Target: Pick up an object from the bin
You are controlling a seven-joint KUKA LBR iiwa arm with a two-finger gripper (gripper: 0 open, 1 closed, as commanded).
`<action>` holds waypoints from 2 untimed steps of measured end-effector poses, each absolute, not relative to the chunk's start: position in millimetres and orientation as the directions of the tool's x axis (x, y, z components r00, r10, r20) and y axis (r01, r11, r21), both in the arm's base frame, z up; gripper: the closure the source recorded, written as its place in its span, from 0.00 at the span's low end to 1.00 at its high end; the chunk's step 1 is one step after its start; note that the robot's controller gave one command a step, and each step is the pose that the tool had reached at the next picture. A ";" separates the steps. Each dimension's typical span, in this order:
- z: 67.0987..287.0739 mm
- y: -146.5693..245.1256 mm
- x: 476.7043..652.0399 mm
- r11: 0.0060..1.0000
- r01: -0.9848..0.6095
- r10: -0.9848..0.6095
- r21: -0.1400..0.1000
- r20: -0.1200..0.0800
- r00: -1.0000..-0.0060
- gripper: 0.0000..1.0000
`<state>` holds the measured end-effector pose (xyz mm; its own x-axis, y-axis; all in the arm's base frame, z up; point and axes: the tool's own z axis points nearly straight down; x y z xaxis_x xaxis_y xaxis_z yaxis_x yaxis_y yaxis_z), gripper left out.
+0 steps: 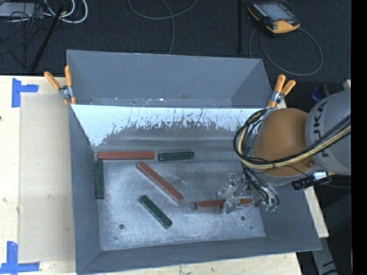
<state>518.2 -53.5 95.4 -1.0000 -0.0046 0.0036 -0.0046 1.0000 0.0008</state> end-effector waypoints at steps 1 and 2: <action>111.9 -53.3 516.8 1.000 -0.005 -0.005 0.001 0.009 -1.000 1.00; 135.7 -53.2 517.2 1.000 -0.004 -0.004 0.001 0.008 -1.000 1.00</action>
Offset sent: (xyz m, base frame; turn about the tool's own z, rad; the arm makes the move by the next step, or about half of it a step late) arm 0.0001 0.0000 0.0242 0.0000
